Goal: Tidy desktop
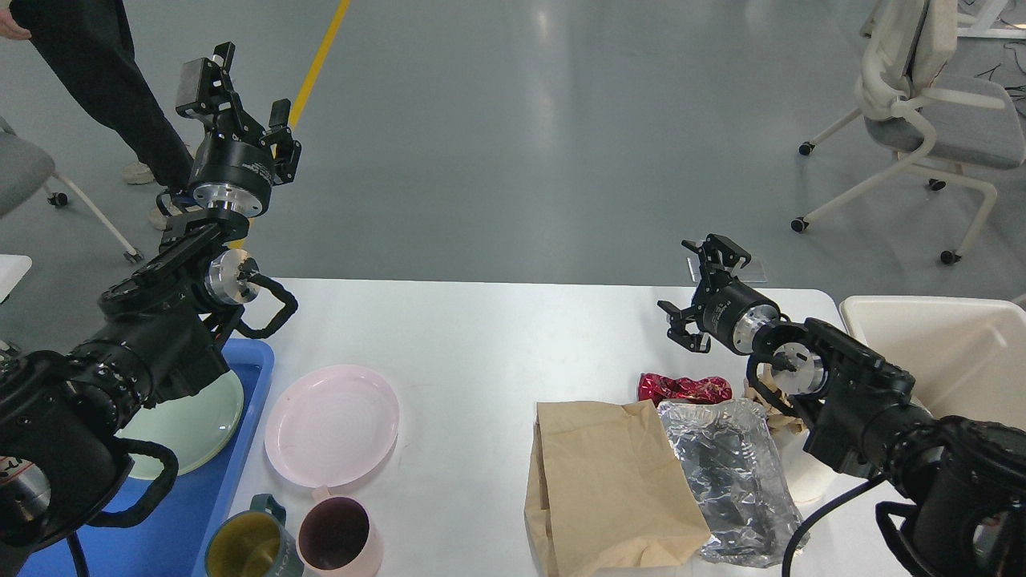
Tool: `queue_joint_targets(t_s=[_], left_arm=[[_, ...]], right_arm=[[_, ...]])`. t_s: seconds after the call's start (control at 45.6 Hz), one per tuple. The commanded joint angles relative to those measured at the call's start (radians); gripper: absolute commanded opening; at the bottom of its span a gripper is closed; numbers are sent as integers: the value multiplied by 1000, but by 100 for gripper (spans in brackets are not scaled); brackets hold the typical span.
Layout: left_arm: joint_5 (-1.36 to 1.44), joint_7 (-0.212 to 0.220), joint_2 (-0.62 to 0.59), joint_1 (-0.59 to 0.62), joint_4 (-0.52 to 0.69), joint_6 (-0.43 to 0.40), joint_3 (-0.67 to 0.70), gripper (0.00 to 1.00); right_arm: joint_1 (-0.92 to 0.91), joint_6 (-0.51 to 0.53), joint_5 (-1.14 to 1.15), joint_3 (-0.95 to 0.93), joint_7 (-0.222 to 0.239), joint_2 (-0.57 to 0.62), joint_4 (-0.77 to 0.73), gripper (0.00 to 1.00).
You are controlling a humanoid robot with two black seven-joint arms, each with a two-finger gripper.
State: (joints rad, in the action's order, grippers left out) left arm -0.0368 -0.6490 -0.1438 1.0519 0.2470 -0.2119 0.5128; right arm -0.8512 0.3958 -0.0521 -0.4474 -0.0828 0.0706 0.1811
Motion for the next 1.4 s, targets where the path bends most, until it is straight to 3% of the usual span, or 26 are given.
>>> queue_joint_targets(t_s=[0.0,0.68,1.008,1.381], left_arm=[[0,2,0,2,1,-4,1,97],[3,-1,15,17,9,-14,-7,97],[3,5,-31,39,11,-12,-309,97],[5,6,-60,131,23,-34,-370,97]], right_arm=[[0,0,0,-1,0,0,0,100],[1,0,0,-1,0,0,0,100],[0,0,0,-1,0,0,0,100],[0,0,0,1,0,0,0,100]])
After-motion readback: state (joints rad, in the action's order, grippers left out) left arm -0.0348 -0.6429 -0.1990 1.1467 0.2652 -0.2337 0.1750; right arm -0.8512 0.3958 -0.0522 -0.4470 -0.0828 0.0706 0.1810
